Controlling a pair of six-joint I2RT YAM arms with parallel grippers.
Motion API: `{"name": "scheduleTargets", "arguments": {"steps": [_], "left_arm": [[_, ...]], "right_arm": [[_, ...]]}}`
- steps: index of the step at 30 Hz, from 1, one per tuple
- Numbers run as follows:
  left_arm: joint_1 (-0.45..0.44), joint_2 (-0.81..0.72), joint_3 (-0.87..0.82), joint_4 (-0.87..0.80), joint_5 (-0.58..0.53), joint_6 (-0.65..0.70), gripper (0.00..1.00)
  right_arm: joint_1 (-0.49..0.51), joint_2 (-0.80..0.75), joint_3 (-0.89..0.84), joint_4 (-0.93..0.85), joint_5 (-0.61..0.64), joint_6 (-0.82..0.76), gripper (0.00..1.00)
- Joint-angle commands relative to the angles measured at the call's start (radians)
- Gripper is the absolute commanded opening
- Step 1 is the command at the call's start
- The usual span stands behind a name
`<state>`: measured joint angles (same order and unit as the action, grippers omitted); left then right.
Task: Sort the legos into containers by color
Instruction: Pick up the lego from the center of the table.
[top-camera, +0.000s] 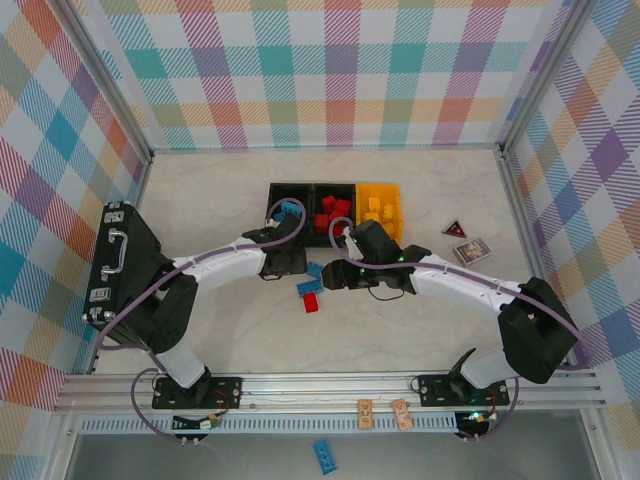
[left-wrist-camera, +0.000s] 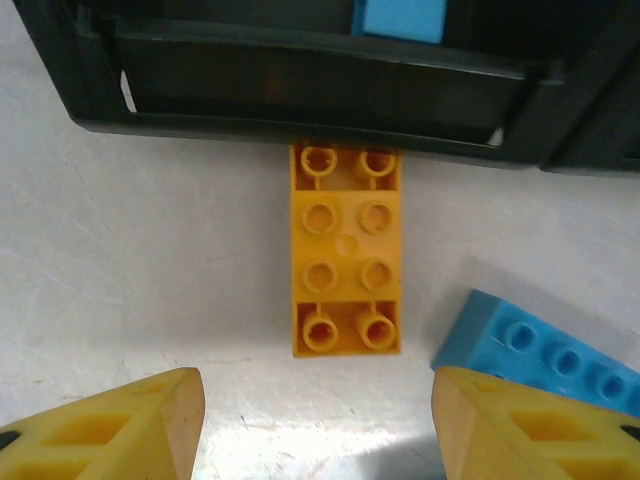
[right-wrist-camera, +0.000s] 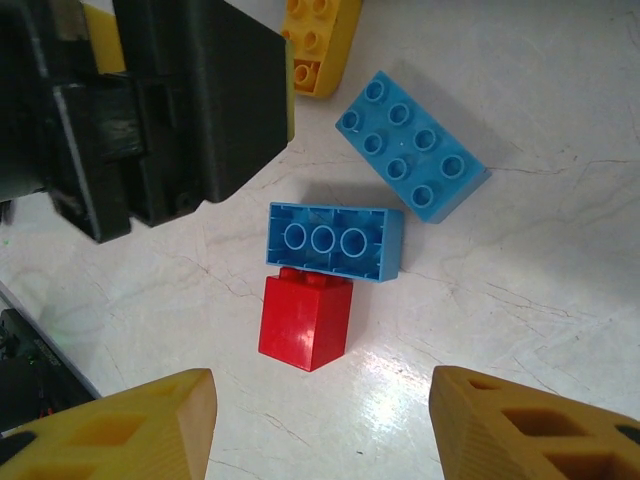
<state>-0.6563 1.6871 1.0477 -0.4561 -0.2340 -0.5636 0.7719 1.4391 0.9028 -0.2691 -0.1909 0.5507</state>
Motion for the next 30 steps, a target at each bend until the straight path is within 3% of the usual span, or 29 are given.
{"name": "scheduleTargets", "arguments": {"steps": [1, 6, 12, 23, 30], "left_arm": [[-0.007, 0.052, 0.031, 0.02, -0.05, -0.012, 0.61], [-0.007, 0.106, 0.052, 0.037, -0.049, -0.014, 0.59], [-0.008, 0.14, 0.07, 0.034, -0.047, -0.002, 0.5], [-0.007, 0.178, 0.115, 0.005, -0.06, -0.03, 0.65], [-0.007, 0.179, 0.112, 0.032, -0.044, -0.074, 0.67]], "right_arm": [[0.001, -0.006, -0.004, 0.02, -0.001, 0.009, 0.58], [0.001, -0.004, -0.005, 0.012, 0.002, 0.007, 0.58], [0.001, -0.004, -0.006, 0.008, 0.002, 0.008, 0.58], [0.001, 0.005, -0.005, 0.016, -0.005, 0.012, 0.57], [0.001, 0.004, -0.018, 0.02, 0.001, 0.019, 0.57]]}}
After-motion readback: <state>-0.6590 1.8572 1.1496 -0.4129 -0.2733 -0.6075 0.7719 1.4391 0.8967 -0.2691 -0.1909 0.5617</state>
